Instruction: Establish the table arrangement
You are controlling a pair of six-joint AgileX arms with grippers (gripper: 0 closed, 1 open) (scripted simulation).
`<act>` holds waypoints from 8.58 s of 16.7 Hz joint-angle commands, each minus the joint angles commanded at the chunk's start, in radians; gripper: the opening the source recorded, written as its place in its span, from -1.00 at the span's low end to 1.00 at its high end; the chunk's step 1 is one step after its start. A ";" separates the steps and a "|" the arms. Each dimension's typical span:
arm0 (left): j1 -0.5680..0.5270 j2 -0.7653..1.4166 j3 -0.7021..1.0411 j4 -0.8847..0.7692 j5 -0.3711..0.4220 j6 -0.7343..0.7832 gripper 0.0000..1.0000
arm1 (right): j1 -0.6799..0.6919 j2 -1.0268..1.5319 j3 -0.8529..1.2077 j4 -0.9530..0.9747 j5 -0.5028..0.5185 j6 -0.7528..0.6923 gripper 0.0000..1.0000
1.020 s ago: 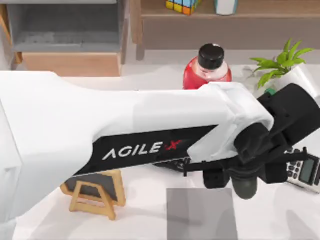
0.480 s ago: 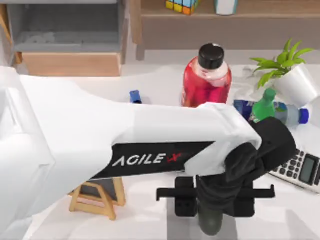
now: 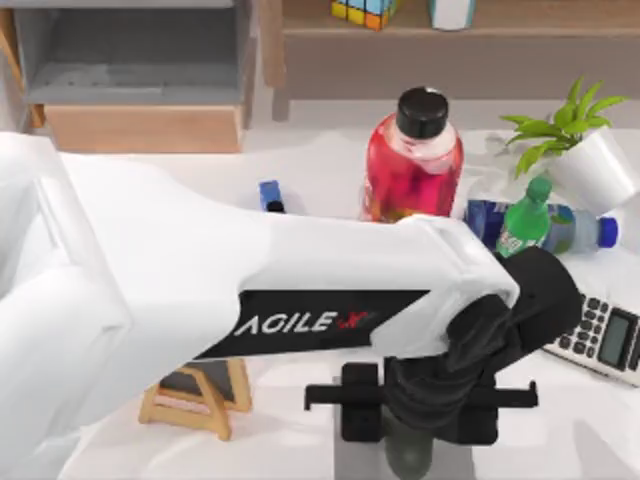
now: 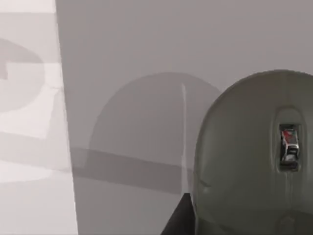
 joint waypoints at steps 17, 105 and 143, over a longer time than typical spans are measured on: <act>0.000 0.000 0.000 0.000 0.000 0.000 1.00 | 0.000 0.000 0.000 0.000 0.000 0.000 1.00; 1.694 0.010 -0.804 2.317 0.733 2.631 -1.00 | 0.000 0.000 0.000 0.000 0.000 0.000 1.00; 1.489 0.292 -0.183 1.969 0.523 2.620 -0.40 | 0.000 0.000 0.000 0.000 0.000 0.000 1.00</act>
